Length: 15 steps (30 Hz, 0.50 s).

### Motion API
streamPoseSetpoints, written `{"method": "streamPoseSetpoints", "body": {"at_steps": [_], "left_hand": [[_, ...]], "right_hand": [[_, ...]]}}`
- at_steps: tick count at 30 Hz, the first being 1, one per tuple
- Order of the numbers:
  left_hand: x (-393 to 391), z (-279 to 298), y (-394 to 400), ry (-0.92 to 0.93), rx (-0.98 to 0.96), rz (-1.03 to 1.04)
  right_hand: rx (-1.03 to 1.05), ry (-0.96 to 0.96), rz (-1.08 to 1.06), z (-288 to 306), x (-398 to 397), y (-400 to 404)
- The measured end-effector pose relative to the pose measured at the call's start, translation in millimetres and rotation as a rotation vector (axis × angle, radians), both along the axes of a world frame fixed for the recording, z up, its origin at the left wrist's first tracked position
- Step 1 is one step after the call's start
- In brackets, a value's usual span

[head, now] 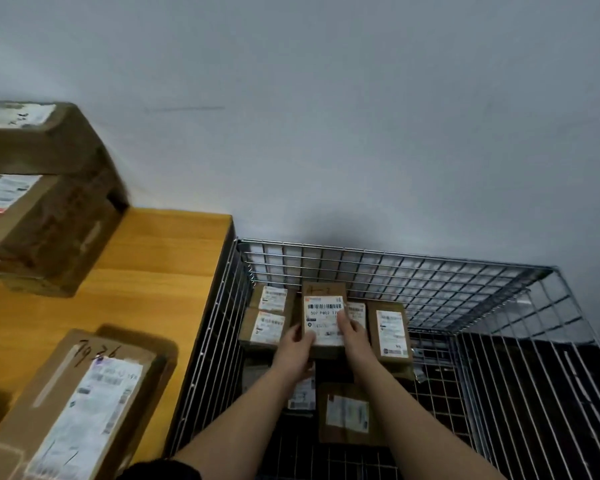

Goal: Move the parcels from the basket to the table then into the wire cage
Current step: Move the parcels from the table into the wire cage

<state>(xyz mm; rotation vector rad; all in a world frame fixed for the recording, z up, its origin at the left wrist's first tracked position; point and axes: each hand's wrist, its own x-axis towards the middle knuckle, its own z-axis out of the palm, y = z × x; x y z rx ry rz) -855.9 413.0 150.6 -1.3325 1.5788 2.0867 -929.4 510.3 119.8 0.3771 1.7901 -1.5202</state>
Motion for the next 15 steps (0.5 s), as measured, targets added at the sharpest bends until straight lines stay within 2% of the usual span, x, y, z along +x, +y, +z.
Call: {"method": "streamPoseSetpoints", "body": {"at_steps": [3, 6, 10, 12, 15], "left_hand": [[-14, -51, -9, -0.031, -0.175, -0.028], [-29, -98, -21, -0.102, -0.416, -0.219], [-48, -143, -35, -0.178, -0.677, -0.431], [-58, -166, -41, -0.212, -0.745, -0.504], [-67, -190, -45, -0.161, -0.774, -0.536]], "right_hand": [[0.006, -0.02, 0.033, -45, -7, -12], [0.008, -0.005, 0.032, -89, -16, -22], [0.117, 0.041, 0.082, -141, -33, -42], [0.166, 0.064, 0.087, -166, -40, -51], [0.238, 0.106, 0.091, -196, -47, -59]]}}
